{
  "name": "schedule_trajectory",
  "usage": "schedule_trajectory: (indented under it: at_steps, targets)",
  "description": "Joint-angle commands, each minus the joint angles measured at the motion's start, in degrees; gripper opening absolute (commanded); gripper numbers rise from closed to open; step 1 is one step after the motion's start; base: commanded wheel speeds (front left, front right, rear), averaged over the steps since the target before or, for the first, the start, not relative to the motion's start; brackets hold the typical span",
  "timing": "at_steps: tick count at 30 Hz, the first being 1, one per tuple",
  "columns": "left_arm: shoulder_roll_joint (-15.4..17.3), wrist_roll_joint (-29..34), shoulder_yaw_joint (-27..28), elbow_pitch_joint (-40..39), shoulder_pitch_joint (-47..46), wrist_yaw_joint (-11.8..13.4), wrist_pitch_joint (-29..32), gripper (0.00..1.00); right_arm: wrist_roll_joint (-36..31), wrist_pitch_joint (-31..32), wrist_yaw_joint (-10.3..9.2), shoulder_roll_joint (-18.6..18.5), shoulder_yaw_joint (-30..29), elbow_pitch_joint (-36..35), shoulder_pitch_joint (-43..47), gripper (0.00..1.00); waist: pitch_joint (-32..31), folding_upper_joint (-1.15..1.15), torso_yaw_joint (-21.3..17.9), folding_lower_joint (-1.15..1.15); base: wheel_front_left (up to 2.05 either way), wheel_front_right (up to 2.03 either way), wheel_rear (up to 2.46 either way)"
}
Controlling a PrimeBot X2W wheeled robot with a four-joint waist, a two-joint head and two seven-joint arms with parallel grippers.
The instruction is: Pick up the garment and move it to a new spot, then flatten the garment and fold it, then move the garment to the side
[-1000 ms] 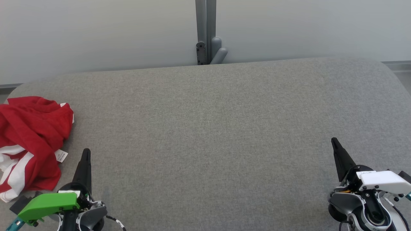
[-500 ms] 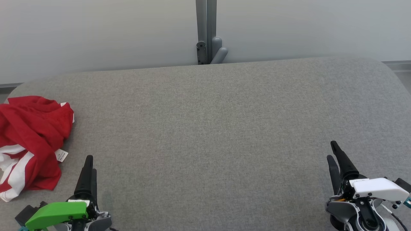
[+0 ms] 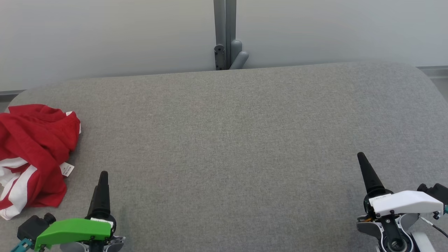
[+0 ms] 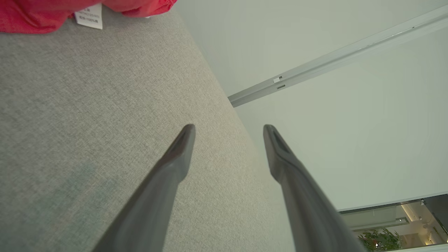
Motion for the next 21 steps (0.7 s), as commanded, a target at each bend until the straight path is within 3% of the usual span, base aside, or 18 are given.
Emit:
schedule_trajectory:
  at_steps: [1, 21]
  targets:
    - [0.8, 3.2, -0.2, -0.6, -0.4, 0.0, -0.6, 1.0, -2.5, -0.7, 0.02, -0.6, 0.3, -1.1, -0.3, 1.0, 0.0, 0.11, 0.0, 0.0, 0.0, 0.0, 0.0]
    - [2.1, 24.2, -2.6, -1.4, 0.2, 4.0, -4.7, 1.0, -21.2, -5.0, 0.03, -1.3, 2.5, -1.3, 0.2, 1.0, 0.4, 0.2, -0.1, 0.0, 0.0, 0.0, 0.0]
